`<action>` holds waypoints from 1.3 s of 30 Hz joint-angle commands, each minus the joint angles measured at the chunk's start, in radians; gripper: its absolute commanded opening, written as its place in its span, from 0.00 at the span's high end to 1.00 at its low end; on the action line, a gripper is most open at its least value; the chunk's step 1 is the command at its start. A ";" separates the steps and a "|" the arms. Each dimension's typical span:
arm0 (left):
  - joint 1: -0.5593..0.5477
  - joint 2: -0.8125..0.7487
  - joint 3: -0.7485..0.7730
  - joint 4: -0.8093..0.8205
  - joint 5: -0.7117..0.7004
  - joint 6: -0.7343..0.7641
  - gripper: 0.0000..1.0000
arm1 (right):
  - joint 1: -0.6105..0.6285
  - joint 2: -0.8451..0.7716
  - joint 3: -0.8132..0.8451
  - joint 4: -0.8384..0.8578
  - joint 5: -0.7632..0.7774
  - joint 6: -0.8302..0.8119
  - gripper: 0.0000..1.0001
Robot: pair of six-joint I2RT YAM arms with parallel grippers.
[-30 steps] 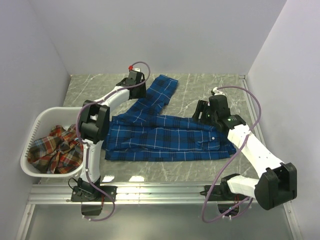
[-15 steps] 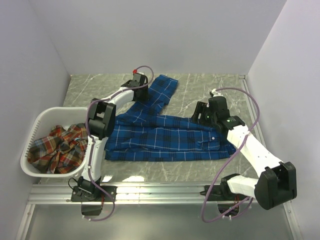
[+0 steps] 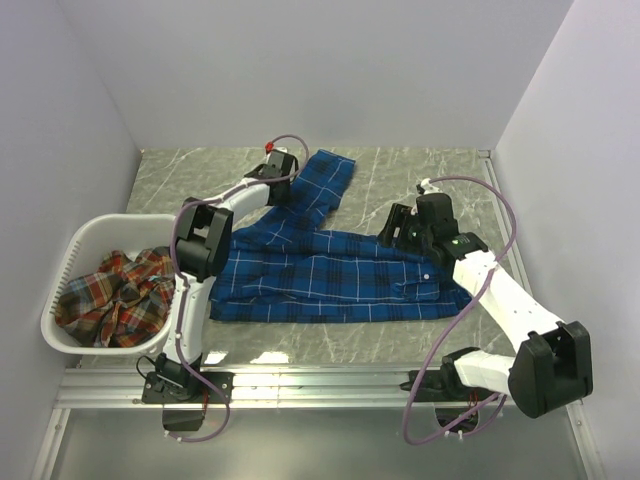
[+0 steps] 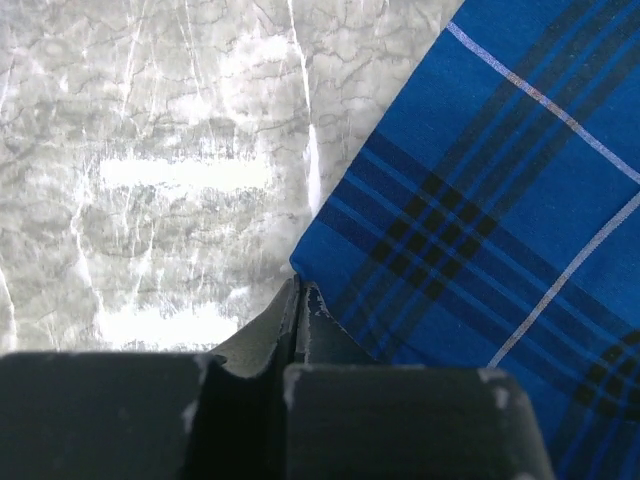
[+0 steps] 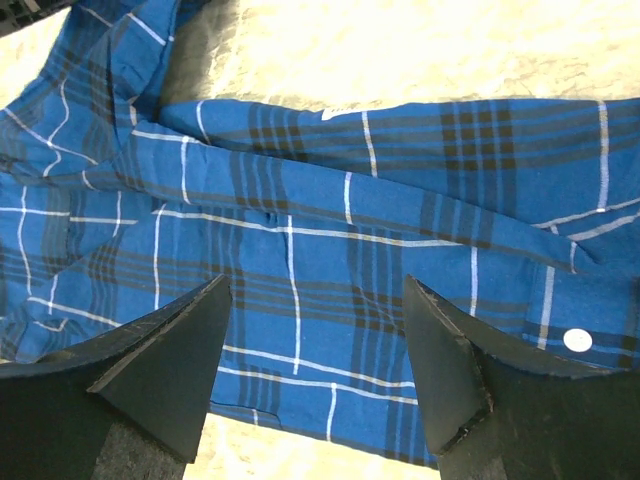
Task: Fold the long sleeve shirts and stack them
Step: Fold the shirt
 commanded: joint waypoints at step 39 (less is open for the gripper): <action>-0.163 -1.105 -0.900 -0.220 0.336 -0.136 0.37 | 0.030 -0.079 -0.028 0.141 -0.068 -0.068 0.27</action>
